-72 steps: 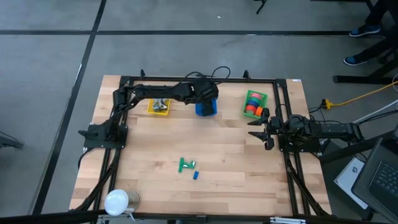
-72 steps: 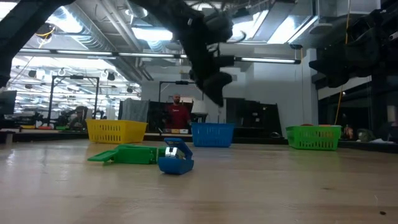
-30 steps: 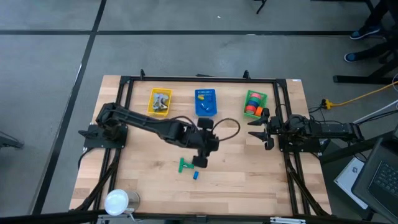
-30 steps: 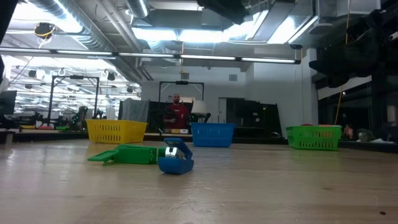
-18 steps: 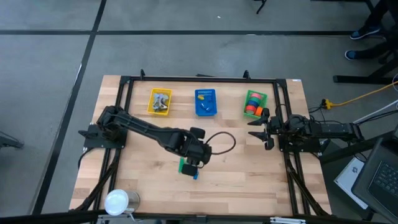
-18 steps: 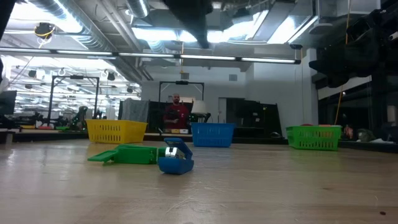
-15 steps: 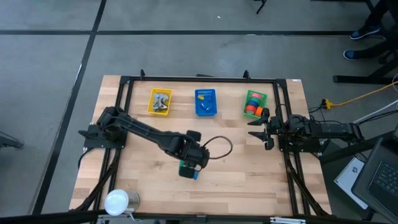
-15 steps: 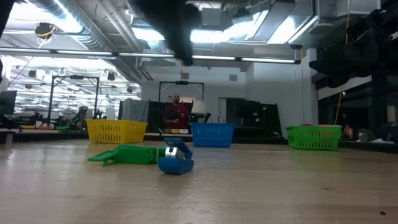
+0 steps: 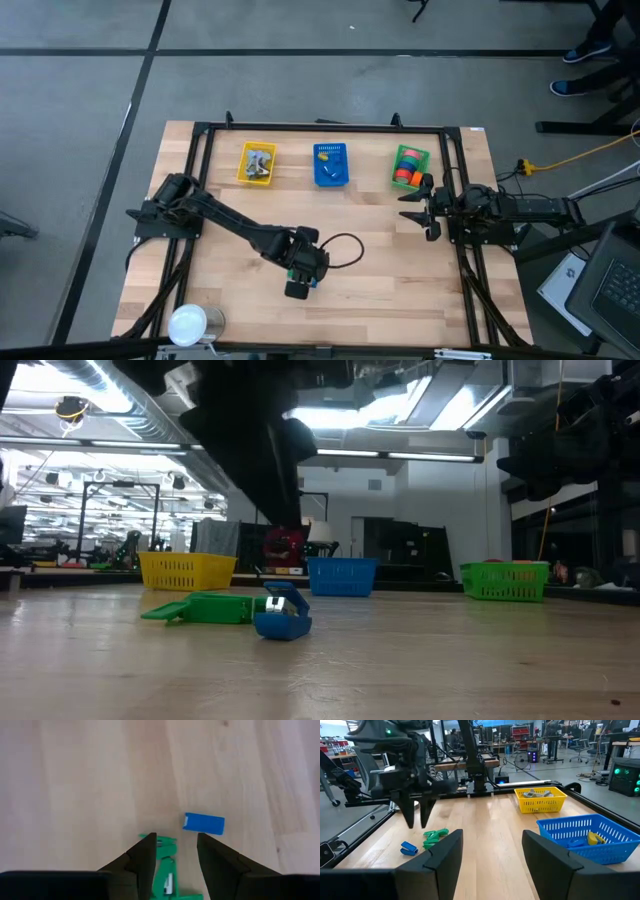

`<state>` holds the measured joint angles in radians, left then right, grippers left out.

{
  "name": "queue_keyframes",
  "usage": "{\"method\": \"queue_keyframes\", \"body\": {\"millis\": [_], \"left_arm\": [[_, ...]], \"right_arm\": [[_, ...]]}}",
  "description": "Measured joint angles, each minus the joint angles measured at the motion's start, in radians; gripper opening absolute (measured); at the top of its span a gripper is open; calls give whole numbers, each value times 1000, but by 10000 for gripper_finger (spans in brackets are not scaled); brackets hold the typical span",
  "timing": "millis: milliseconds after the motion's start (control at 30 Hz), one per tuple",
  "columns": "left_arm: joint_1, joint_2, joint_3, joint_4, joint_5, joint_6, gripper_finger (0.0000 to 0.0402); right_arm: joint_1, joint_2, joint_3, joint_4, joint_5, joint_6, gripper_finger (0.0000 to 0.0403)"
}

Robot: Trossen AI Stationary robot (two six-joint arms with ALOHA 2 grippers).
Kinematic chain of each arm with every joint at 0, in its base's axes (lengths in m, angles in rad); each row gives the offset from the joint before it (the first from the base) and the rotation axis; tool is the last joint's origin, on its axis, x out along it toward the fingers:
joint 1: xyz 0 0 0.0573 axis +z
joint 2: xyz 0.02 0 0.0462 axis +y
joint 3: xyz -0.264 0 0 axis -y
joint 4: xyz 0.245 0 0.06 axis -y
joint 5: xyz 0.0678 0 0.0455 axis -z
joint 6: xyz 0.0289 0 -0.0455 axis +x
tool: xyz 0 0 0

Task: Pick and place Stapler, Stapler remover, tape
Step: Put the blue stapler into the blue basket

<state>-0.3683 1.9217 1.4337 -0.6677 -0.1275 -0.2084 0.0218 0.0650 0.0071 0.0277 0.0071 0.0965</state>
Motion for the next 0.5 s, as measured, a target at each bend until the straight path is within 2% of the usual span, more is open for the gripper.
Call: {"method": "queue_keyframes", "body": {"millis": [200,500], "left_arm": [[3,0,-19,80,51,167,139],[2,0,-20,114,77,806,139]], "right_arm": [[0,0,0,0,0,0,211],[0,0,0,0,0,0,211]]}}
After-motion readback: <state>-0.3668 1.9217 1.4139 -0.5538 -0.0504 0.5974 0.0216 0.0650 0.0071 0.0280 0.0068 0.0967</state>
